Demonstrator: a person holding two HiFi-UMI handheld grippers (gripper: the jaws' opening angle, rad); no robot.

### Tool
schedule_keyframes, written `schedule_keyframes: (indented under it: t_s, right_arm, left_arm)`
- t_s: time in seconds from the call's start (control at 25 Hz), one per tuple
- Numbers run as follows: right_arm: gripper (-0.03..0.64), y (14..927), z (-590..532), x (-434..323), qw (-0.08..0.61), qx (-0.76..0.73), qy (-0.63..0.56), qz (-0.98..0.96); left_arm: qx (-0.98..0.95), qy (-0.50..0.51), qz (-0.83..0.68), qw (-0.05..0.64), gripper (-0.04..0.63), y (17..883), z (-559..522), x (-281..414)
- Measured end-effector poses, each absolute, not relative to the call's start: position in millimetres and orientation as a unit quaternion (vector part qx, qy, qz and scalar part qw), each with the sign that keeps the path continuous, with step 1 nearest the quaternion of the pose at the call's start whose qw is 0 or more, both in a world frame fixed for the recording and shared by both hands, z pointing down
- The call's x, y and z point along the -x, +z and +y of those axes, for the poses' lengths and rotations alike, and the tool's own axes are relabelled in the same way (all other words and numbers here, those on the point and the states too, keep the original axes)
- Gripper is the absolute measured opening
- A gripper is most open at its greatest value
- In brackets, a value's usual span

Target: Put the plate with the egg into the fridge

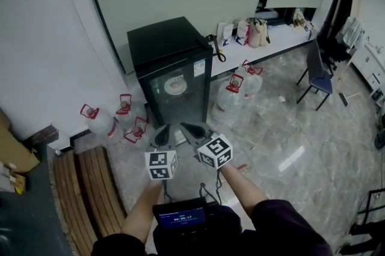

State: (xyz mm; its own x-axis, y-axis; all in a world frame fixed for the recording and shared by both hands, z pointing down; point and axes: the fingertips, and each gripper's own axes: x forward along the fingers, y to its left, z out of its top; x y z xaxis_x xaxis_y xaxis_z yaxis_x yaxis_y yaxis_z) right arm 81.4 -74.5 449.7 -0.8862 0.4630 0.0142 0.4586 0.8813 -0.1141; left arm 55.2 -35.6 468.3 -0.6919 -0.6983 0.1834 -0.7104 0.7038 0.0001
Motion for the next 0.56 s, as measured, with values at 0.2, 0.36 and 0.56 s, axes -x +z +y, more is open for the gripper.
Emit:
schedule_keyframes:
  t_s: [0.2, 0.36, 0.56]
  right_arm:
    - [0.008, 449.5, -76.4, -85.0, 0.02, 0.235, 0.05, -0.971]
    - [0.008, 448.4, -76.6, -85.8, 0.019, 0.234, 0.05, -0.971]
    - [0.008, 451.8, -75.7, -87.5, 0.02, 0.233, 0.049, -0.971]
  left_arm:
    - [-0.386, 0.037, -0.918, 0.082, 0.009, 467.2, -37.6, -58.1]
    - [-0.388, 0.037, -0.917, 0.082, 0.009, 466.8, -38.2, -58.4]
    - [-0.388, 0.037, -0.917, 0.083, 0.009, 470.8, -36.7, -60.2]
